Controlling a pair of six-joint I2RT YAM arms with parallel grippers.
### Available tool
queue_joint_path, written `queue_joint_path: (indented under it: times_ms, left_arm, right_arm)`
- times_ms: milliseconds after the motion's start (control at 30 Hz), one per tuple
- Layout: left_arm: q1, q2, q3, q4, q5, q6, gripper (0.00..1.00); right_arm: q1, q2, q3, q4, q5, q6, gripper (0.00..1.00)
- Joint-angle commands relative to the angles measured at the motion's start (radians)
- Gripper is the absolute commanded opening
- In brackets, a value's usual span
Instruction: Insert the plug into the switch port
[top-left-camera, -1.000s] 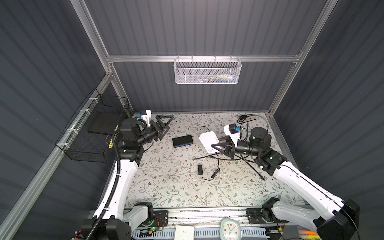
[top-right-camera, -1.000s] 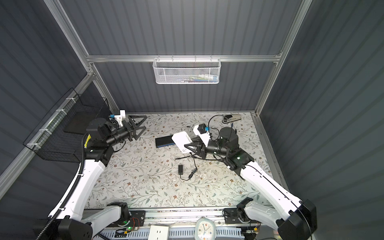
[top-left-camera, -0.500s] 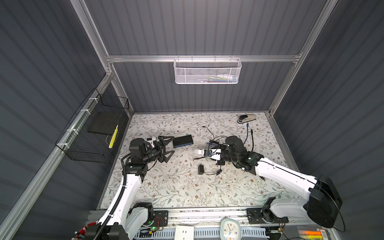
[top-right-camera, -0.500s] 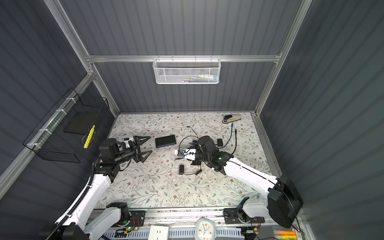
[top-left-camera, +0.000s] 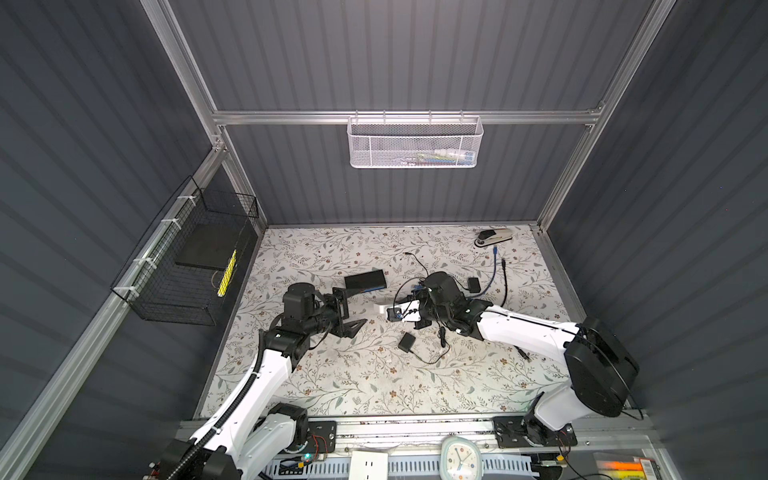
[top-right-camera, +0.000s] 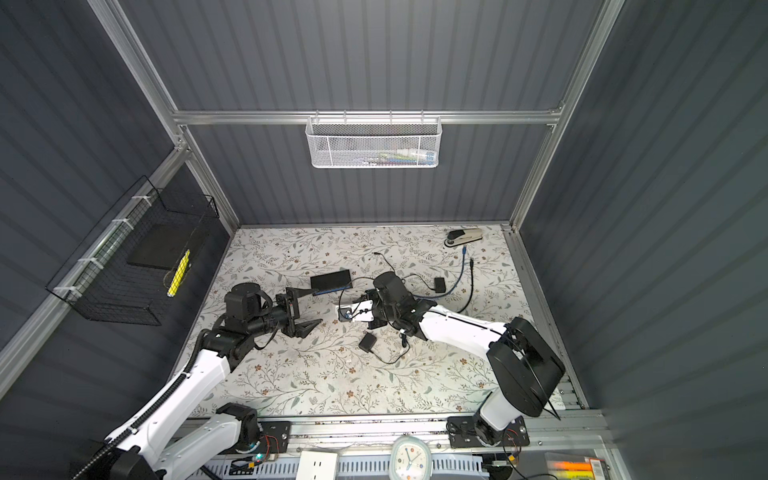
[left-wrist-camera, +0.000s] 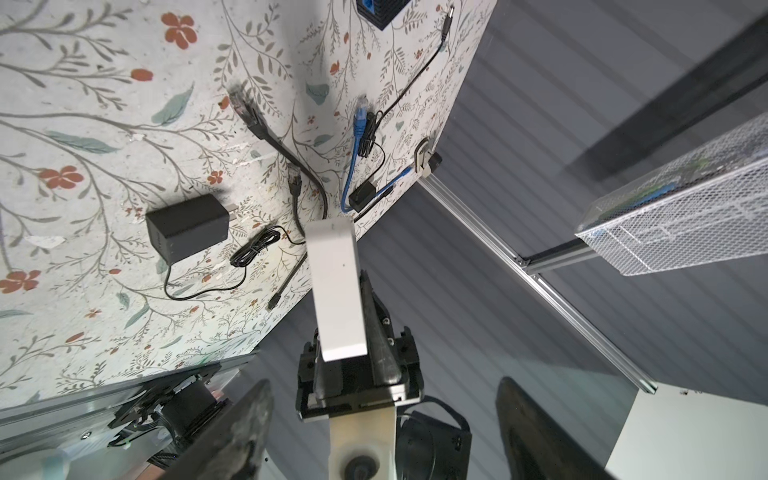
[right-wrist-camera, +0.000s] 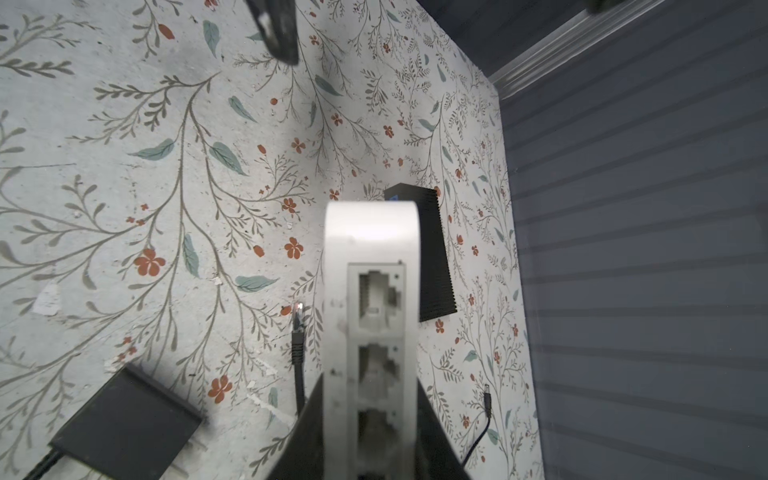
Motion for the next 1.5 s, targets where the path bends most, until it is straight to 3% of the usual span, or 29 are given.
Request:
queue_joint_path:
  times_ms: [0, 233, 367, 567, 667, 867, 900, 933, 967, 1100, 1267, 1367, 1467]
  left_arm:
    - [-0.012, 0.030, 0.036, -0.017, -0.030, -0.030, 0.81]
    - [-0.050, 0.138, 0.036, 0.097, -0.042, -0.042, 0.61]
    - [-0.063, 0.188, 0.032, 0.158, -0.033, -0.052, 0.56]
    - [-0.069, 0.212, 0.028, 0.201, -0.032, -0.074, 0.33]
    - [-0.070, 0.213, 0.012, 0.233, -0.041, -0.097, 0.19]
    - [-0.069, 0.224, -0.022, 0.296, -0.061, -0.095, 0.07]
    - [-0.069, 0.229, -0.029, 0.315, -0.064, -0.085, 0.07]
    - [-0.065, 0.238, -0.030, 0.326, -0.062, -0.052, 0.06]
    - [-0.058, 0.247, -0.033, 0.326, -0.055, -0.022, 0.06]
    - [-0.022, 0.297, -0.067, 0.341, -0.006, 0.143, 0.05]
    - [0.027, 0.365, -0.058, 0.372, 0.108, 0.321, 0.04]
    - [0.043, 0.402, -0.025, 0.320, 0.175, 0.427, 0.03]
    - [0.055, 0.415, -0.024, 0.277, 0.190, 0.485, 0.03]
  right_arm:
    - [0.013, 0.007, 0.035, 0.078, 0.026, -0.021, 0.00]
    - [0.051, 0.021, 0.050, 0.111, 0.038, -0.015, 0.01]
    - [0.060, 0.038, 0.053, 0.122, 0.047, -0.015, 0.03]
    - [0.069, 0.069, 0.056, 0.159, 0.076, -0.007, 0.09]
    - [0.077, 0.085, 0.057, 0.190, 0.095, 0.006, 0.17]
    - [0.091, 0.072, 0.032, 0.215, 0.121, 0.062, 0.60]
    - [0.091, 0.049, 0.019, 0.194, 0.108, 0.072, 0.69]
    - [0.089, 0.017, 0.003, 0.160, 0.084, 0.093, 0.93]
    - [0.088, -0.012, -0.010, 0.126, 0.060, 0.110, 0.99]
    - [0.087, -0.192, -0.096, -0.001, -0.043, 0.237, 0.99]
    - [0.073, -0.407, -0.179, -0.083, -0.053, 0.473, 0.98]
    - [0.030, -0.503, -0.218, -0.062, -0.067, 0.710, 0.98]
    - [-0.059, -0.546, -0.251, -0.004, -0.024, 1.036, 0.99]
